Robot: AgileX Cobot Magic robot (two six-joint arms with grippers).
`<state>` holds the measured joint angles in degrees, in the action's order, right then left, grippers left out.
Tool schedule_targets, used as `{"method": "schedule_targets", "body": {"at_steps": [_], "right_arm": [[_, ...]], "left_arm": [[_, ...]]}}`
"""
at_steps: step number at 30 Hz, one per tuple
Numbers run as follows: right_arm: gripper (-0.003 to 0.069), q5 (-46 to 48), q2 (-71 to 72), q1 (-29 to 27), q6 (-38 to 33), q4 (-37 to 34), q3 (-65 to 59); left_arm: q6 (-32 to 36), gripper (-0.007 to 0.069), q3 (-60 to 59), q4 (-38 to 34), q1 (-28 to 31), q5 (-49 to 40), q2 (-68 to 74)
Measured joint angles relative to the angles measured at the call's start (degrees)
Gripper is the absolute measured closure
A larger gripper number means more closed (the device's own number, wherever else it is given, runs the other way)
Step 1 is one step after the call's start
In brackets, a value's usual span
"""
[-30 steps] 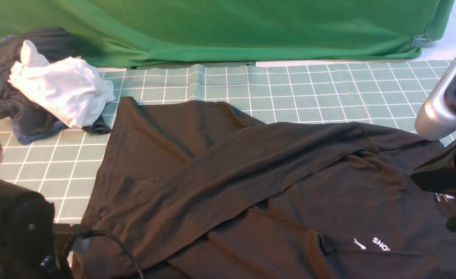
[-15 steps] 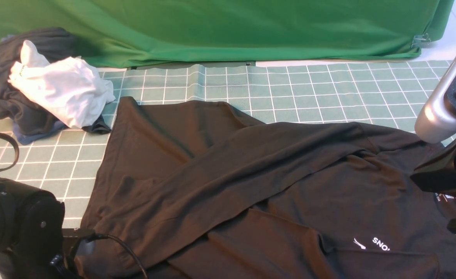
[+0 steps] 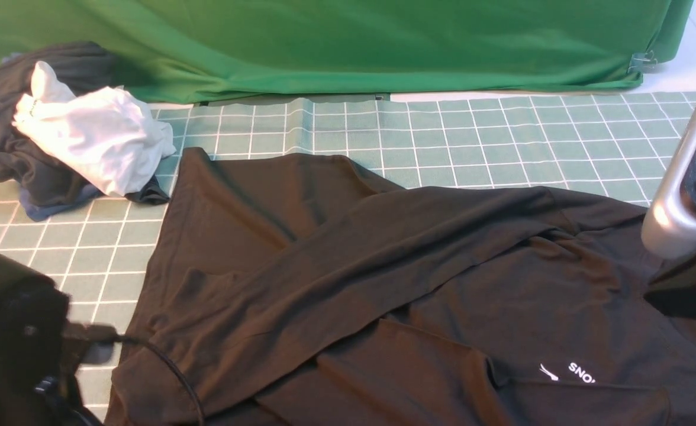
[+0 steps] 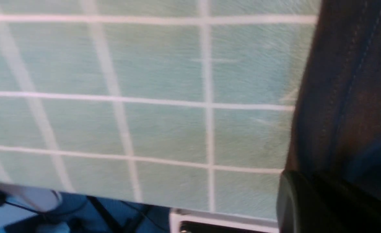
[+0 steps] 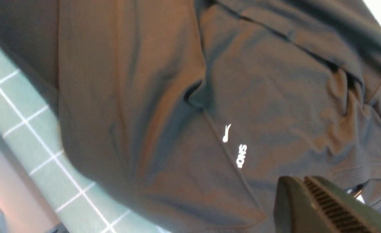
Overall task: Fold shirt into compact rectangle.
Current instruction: 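Grasp the near edge of the shirt at its hem and shoulder corners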
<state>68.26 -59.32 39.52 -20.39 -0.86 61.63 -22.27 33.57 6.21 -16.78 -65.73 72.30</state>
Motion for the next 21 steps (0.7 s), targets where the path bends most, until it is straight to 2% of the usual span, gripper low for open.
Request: {"method": "schedule_targets", "body": {"at_steps": [6, 9, 11, 13, 14, 17, 21], "right_arm": [[0.0620, 1.01, 0.00, 0.00, -1.25, 0.00, 0.04], [0.0620, 0.88, 0.00, 0.00, -1.32, -0.10, 0.04], [0.0620, 0.74, 0.00, 0.00, -1.31, -0.75, 0.04], [0.0620, 0.59, 0.00, 0.00, -1.31, -1.18, 0.04], [0.0620, 0.59, 0.00, 0.00, -1.31, -1.81, 0.04], [0.0620, 0.59, 0.00, 0.00, -1.31, -2.14, 0.04], [0.0625, 0.59, 0.00, 0.00, -1.31, -2.30, 0.04]], "left_arm": [[-0.58, 0.0613, 0.59, 0.46, 0.50, -1.42, -6.48], [-0.12, 0.0613, -0.11, -1.83, 2.16, 1.12, -5.91], [1.47, 0.0613, -2.46, -4.92, 5.47, 6.70, -3.69], [2.38, 0.0613, -3.39, -6.21, 7.10, 7.61, -2.15], [5.09, 0.0611, -3.91, -7.03, 10.56, 7.65, 0.19], [9.13, 0.0604, -4.08, -8.55, 14.56, 7.65, 2.38], [15.92, 0.0543, -4.08, -12.71, 16.84, 8.00, 2.78]]}}
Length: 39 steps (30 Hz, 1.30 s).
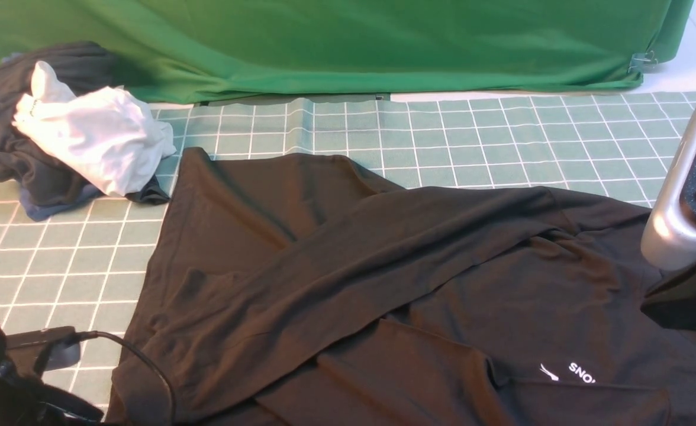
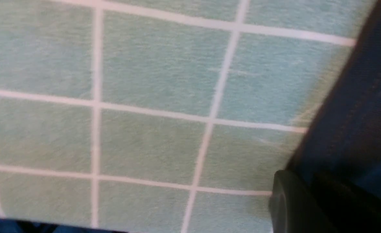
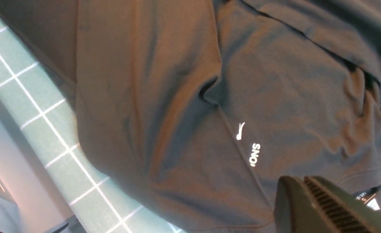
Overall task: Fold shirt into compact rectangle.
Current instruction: 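Grasp the near edge of the shirt at its hem and shoulder corners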
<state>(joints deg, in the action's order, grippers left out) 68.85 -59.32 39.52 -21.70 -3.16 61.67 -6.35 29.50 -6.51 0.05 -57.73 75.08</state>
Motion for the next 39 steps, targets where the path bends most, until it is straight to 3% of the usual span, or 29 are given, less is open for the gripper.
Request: {"method": "schedule_targets", "body": {"at_steps": [3, 9, 14, 22, 34, 37, 39], "right_arm": [[0.0624, -0.27, 0.00, 0.00, 0.00, -0.09, 0.00], [0.0624, -1.08, 0.00, 0.00, 0.00, -0.09, 0.00], [0.0624, -2.44, 0.00, 0.00, 0.00, -0.17, 0.00], [0.0624, -2.74, 0.00, 0.00, 0.00, -0.24, 0.00], [0.0620, -2.74, 0.00, 0.00, 0.00, -0.24, 0.00], [0.0620, -2.74, 0.00, 0.00, 0.00, -0.24, 0.00], [0.0620, -2.93, 0.00, 0.00, 0.00, -0.24, 0.00]], "left_arm": [[2.35, 0.0445, 0.00, -1.18, 0.00, 0.43, 0.00], [4.04, 0.0167, 0.00, 1.07, 0.00, 0.59, 0.00], [7.33, 0.0090, 0.00, -0.10, -0.22, 0.64, 0.00], [3.88, 0.0111, -0.36, 2.91, -7.23, 0.59, 1.59], [3.72, 0.0143, 0.14, 3.22, -7.66, -0.38, 9.55], [3.91, 0.0269, 0.14, 2.04, -7.66, -0.43, 9.72], [5.21, 0.0399, 0.14, 1.72, -7.84, -0.57, 9.80]]}}
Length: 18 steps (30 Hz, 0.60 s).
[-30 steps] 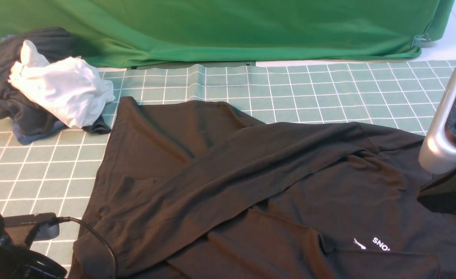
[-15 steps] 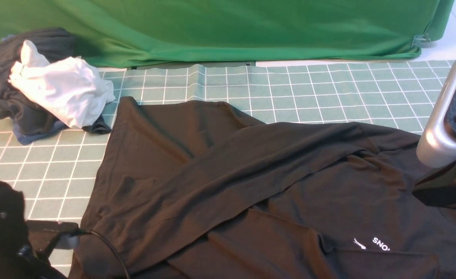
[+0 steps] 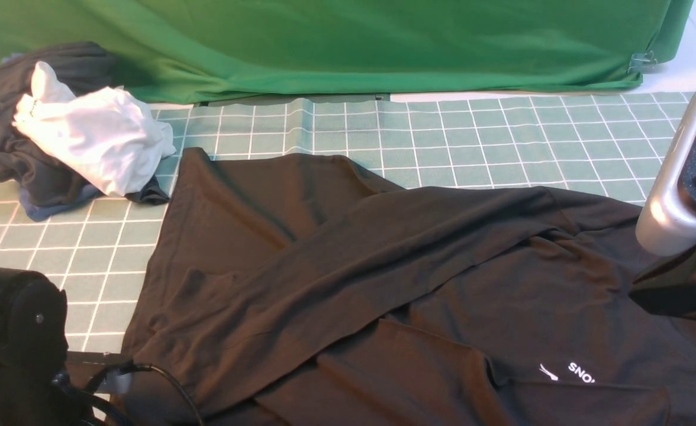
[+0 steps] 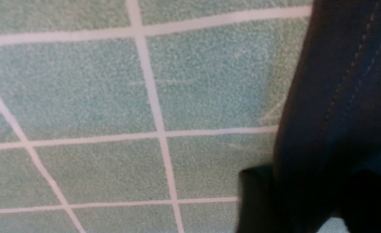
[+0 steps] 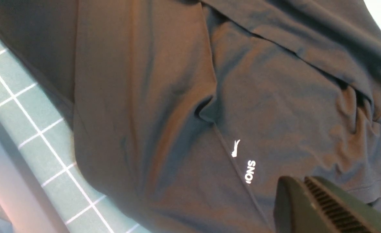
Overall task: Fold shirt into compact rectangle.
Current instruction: 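Grasp the near edge of the shirt at its hem and shoulder corners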
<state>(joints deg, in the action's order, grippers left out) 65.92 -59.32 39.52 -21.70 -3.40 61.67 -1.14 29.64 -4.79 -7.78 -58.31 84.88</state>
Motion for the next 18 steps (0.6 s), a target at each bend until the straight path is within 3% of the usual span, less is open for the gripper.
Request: {"method": "schedule_targets", "body": {"at_steps": [1, 2, 3, 4, 13, 18], "right_arm": [[0.0620, -0.02, 0.00, 0.00, 0.00, 0.00, 0.00], [0.0620, -0.02, 0.00, 0.00, 0.00, 0.00, 0.00], [0.0618, -0.21, 0.00, 0.00, 0.00, 0.00, 0.00], [0.0618, -0.40, 0.00, 0.00, 0.00, 0.00, 0.00], [0.0611, -0.36, 0.00, 0.00, -0.15, 0.40, 0.00], [0.0611, 2.21, -0.63, 0.00, -3.75, 0.39, 0.00]], "left_arm": [[1.14, 0.0473, 0.00, -0.16, 0.00, -0.14, -0.01], [1.55, 0.0473, 0.00, -0.28, 0.00, -0.14, -0.01], [3.35, 0.0560, 0.00, -1.49, -0.06, -0.26, 0.06], [3.74, 0.0584, 0.00, -1.73, -0.06, -0.26, 0.06], [-0.19, 0.0617, 1.56, -0.28, -0.18, -2.29, -8.31], [-3.25, 0.0617, 4.00, 2.54, -0.18, -5.90, -16.88]]}}
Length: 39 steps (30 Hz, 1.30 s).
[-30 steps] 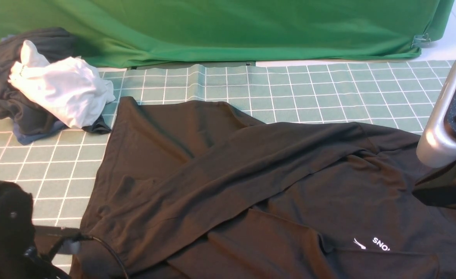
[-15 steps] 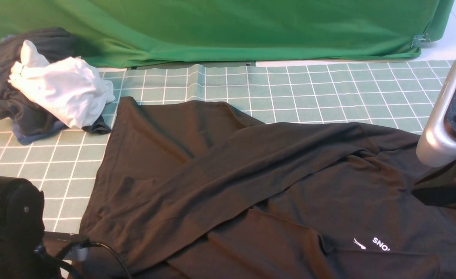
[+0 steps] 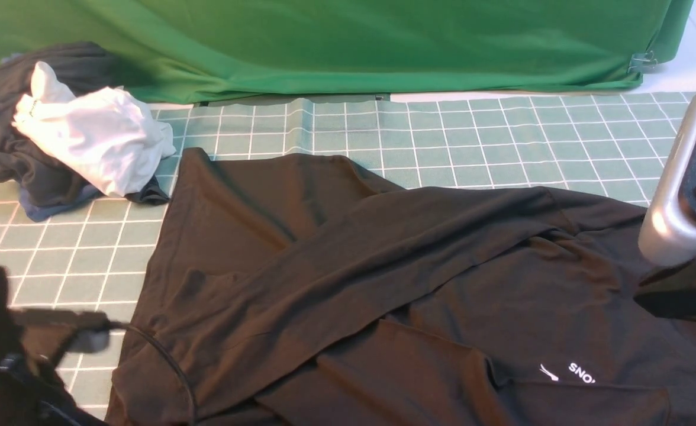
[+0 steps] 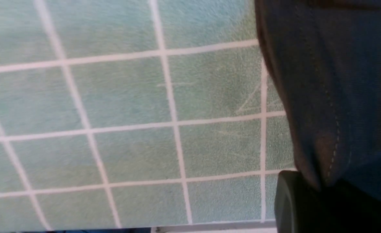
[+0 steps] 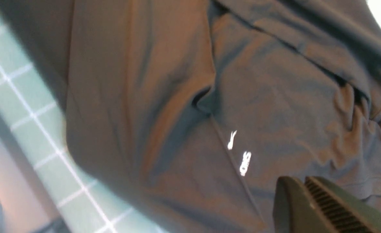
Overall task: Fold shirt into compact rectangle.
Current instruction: 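Grasp the near edge of the shirt at its hem and shoulder corners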
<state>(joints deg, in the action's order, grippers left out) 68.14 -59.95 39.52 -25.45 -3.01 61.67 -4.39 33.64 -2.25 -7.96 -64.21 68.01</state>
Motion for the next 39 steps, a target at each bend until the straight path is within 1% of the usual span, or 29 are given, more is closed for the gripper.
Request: {"method": "schedule_targets", "body": {"at_steps": [3, 7, 9, 11, 13, 14, 16, 17, 18, 19, 21, 23, 25, 28, 32, 33, 34, 36, 37, 38, 39], "right_arm": [[0.0611, 1.13, -1.50, 0.00, -1.60, -1.63, 0.00], [0.0611, 1.12, -5.96, 0.12, -5.88, -10.38, -2.99], [0.0606, 0.68, -8.00, 0.93, -7.31, -12.05, -5.77], [0.0594, -0.64, -9.20, 1.82, -7.82, -12.26, -8.28], [0.0543, -4.03, -11.47, 3.79, -8.01, -12.54, -12.41], [0.0487, -6.80, -12.73, 5.11, -8.01, -12.60, -14.93], [0.0435, -9.03, -13.61, 6.39, -8.01, -12.65, -16.51], [0.0379, -11.61, -14.45, 7.85, -7.95, -12.65, -18.01], [0.0300, -15.50, -15.67, 9.95, -7.69, -12.65, -19.84], [0.0249, -18.44, -16.40, 11.43, -7.30, -12.65, -20.90], [0.0173, -23.80, -18.29, 13.97, -6.26, -12.59, -22.49], [0.0138, -27.46, -20.40, 15.63, -5.91, -12.21, -23.23], [0.0129, -29.40, -22.05, 16.19, -5.69, -12.15, -23.47], [0.0121, -32.05, -24.83, 16.45, -4.76, -11.55, -23.47], [0.0123, -32.83, -27.45, 16.45, -4.59, -10.26, -23.47], [0.0126, -32.80, -27.70, 16.45, -4.59, -10.14, -23.47], [0.0148, -32.75, -28.50, 16.45, -4.59, -9.66, -23.47], [0.0239, -32.67, -29.32, 16.45, -4.59, -8.81, -23.41], [0.0323, -32.72, -29.53, 16.45, -4.59, -8.00, -23.37], [0.0387, -32.62, -29.58, 16.45, -4.59, -7.58, -23.28], [0.0435, -32.61, -29.63, 16.45, -4.59, -7.58, -23.28]], "left_arm": [[-0.55, 0.0617, 0.24, 0.39, 0.00, -1.49, -2.89], [-1.61, 0.0617, 0.30, 0.80, 0.00, -4.35, -6.40], [-2.13, 0.0617, 0.30, 1.41, -0.06, -4.67, -7.51], [-2.29, 0.0617, 0.30, 1.70, -0.06, -4.70, -7.87], [-2.51, 0.0617, 0.30, 2.25, -0.06, -4.81, -8.22], [-2.68, 0.0617, 0.30, 1.93, -0.06, -4.81, -8.24], [-2.69, 0.0617, 0.30, 2.25, -0.06, -4.81, -8.24], [-2.69, 0.0617, 0.30, 1.93, -0.06, -4.81, -8.29], [-2.69, 0.0617, 0.30, 1.93, -0.06, -4.84, -8.29], [-2.69, 0.0617, 0.30, 1.93, -0.06, -4.84, -8.29], [-2.69, 0.0617, 0.30, 1.93, -0.06, -4.84, -8.29], [-2.69, 0.0617, 0.30, 1.93, -0.06, -4.78, -8.29], [-2.69, 0.0617, 0.30, 1.93, -0.06, -4.70, -8.29], [-2.69, 0.0613, 0.30, 2.25, -0.06, -4.43, -8.29], [-2.69, 0.0614, 0.30, 1.93, -0.06, -3.86, -8.29], [-2.69, 0.0614, 0.30, 1.87, -0.06, -3.85, -8.29], [-2.69, 0.0614, 0.30, 1.72, -0.06, -3.81, -8.29], [-2.69, 0.0614, 0.30, 1.38, -0.06, -3.73, -8.29], [-2.69, 0.0614, 0.30, 0.91, -0.06, -3.41, -8.35], [-2.69, 0.0614, 0.30, 0.52, -0.06, -3.01, -8.47], [-2.69, 0.0614, 0.30, 0.52, -0.06, -3.01, -8.47]]}}
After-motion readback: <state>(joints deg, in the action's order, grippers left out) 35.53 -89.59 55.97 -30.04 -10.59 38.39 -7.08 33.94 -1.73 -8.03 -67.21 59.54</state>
